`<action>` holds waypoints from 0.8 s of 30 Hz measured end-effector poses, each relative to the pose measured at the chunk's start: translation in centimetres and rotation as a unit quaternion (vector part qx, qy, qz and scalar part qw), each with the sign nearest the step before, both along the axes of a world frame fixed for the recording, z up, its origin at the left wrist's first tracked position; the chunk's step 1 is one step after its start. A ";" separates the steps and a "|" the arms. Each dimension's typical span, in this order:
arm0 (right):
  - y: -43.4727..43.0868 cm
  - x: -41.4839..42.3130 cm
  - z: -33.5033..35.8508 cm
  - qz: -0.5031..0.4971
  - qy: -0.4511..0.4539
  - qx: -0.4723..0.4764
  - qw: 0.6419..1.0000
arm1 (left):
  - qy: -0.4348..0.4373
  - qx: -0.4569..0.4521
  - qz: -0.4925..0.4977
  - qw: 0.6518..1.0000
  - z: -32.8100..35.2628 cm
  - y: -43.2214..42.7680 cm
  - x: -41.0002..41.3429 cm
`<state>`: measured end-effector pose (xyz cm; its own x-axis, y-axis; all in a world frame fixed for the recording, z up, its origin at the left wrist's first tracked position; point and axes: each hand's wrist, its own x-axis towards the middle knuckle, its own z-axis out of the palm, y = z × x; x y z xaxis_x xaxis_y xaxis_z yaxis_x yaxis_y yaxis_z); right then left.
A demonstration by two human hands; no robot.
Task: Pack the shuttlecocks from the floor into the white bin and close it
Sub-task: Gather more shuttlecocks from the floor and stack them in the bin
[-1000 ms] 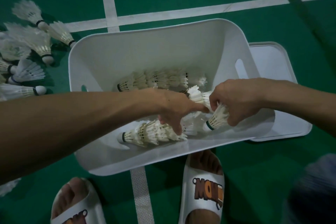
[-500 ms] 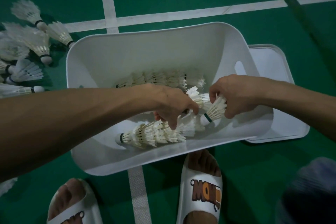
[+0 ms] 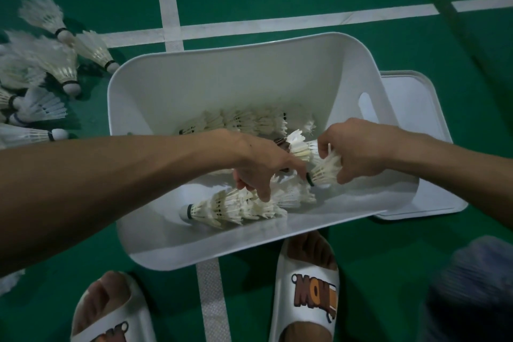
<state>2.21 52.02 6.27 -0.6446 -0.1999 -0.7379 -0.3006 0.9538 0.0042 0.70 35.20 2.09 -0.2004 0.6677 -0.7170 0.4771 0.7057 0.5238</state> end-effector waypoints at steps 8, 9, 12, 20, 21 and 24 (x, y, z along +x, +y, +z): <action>-0.7 2.1 -2.7 -0.031 -0.040 -0.040 0.998 | 0.122 0.076 -0.031 0.989 0.4 -1.4 1.7; -0.6 1.9 -2.6 -0.033 -0.033 -0.037 0.998 | 0.137 0.086 -0.029 0.986 0.3 -1.7 2.1; -0.4 1.6 -2.3 -0.034 -0.016 -0.026 0.999 | 0.173 0.077 -0.043 0.981 -0.2 -3.0 3.1; -0.9 1.1 -3.8 0.008 -0.055 0.018 0.998 | 0.138 -0.016 -0.065 0.988 -1.6 -6.1 3.7; -1.0 0.8 -3.8 0.008 -0.058 0.018 0.998 | 0.141 -0.017 -0.065 0.988 -1.8 -6.2 3.7; -1.3 0.3 -3.6 -0.004 -0.068 0.012 0.998 | 0.149 -0.012 -0.056 0.987 -2.4 -5.9 3.4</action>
<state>2.55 50.73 2.65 -0.5396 -0.1763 -0.8233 -0.2914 0.9565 -0.0138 4.07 29.35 -0.33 -0.3305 0.6812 -0.6533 0.6836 0.6500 0.3320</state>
